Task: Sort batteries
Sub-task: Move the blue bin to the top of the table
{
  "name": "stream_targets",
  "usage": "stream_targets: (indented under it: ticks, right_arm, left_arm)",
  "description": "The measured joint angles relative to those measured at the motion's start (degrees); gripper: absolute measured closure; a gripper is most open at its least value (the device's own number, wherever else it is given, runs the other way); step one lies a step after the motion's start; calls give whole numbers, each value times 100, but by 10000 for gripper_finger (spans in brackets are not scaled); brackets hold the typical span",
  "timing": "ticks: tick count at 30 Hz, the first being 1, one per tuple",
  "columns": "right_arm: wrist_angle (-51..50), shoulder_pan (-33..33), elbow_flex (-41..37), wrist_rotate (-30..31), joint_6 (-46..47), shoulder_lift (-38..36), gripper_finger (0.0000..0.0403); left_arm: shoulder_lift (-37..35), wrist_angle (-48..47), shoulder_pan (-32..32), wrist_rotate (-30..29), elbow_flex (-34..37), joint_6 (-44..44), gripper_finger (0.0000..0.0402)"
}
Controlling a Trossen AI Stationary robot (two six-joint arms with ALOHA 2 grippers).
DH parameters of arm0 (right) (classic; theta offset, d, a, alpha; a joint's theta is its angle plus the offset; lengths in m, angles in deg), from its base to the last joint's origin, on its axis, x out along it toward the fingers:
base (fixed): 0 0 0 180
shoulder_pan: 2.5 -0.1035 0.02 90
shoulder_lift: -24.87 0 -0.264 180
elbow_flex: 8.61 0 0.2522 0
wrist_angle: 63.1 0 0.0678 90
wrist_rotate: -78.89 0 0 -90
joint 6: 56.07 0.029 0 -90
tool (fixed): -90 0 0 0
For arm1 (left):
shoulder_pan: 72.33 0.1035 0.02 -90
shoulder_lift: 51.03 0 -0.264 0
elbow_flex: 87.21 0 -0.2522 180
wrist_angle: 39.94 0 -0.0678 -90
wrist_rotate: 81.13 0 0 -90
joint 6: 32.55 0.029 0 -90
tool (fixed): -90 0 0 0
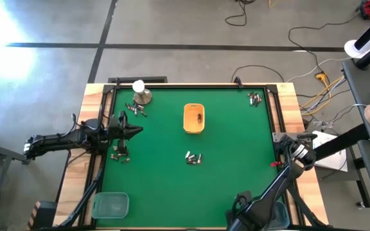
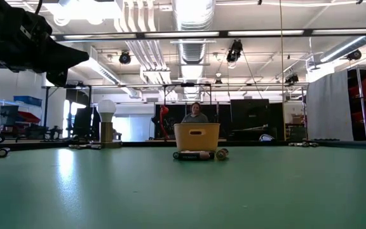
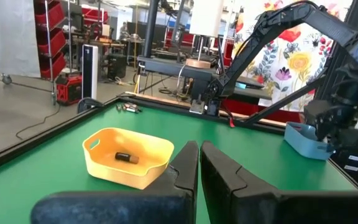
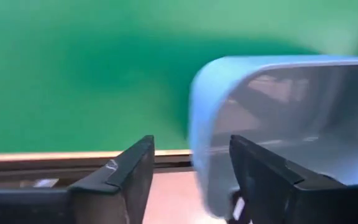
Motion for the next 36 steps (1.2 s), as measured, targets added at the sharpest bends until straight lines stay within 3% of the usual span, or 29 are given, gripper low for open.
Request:
stream_targets:
  ticks: [5,10,17,22,32,36]
  right_arm:
    - [808,-1,-589,-1,-2,0,236]
    - [906,17,-869,-4,-100,4,278]
    - [960,182,-698,-196,-569,-4,381]
    - [799,528,-224,-199,-1104,-4,390]
    - [-2394,1824,1203,912,-4193,-17,390]
    - [-1986,2336,1215,2004,-6626,-147,390]
  left_arm:
    - [0,0,0,2,0,-54,401]
    - [-1,0,0,180,0,-66,401]
    - [0,-2,-2,179,0,-66,401]
    - [0,-2,-2,179,1,-37,401]
    - [0,-2,-2,179,1,-2,401]
    - [0,-2,-2,176,0,106,401]
